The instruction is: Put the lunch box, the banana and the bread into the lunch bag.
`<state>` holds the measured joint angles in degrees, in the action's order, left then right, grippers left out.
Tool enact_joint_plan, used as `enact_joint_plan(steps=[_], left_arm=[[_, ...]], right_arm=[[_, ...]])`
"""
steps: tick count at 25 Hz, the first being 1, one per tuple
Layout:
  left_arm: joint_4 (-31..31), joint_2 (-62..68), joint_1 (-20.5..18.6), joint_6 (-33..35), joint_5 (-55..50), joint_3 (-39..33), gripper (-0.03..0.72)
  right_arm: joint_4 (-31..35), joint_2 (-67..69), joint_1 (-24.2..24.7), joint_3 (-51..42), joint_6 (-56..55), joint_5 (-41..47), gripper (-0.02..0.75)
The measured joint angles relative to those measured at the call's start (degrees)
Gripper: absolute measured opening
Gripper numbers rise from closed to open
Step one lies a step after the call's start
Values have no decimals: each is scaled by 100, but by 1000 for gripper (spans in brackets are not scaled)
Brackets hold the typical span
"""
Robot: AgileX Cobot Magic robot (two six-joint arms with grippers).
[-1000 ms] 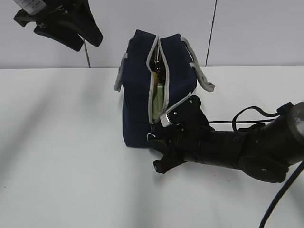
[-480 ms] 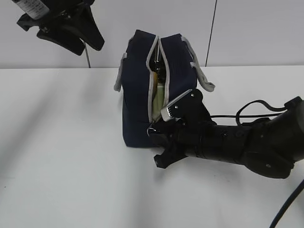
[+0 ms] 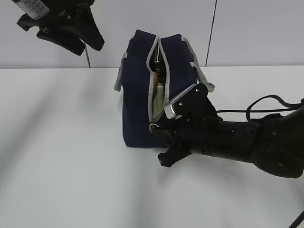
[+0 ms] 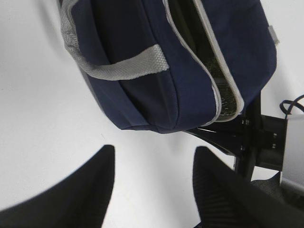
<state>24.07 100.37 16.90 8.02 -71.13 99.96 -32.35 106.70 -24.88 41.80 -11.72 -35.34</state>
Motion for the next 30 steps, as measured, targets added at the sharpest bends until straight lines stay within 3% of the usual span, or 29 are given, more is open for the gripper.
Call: enact_joint_plan(steps=[19, 30], left_arm=[[0, 0, 0, 31, 0, 0, 379], [0, 0, 0, 234, 0, 0, 379]], right_arm=[[-823, -1135, 0, 161, -162, 305, -16], [-2480, -1201, 0, 1079, -1891, 710, -16]])
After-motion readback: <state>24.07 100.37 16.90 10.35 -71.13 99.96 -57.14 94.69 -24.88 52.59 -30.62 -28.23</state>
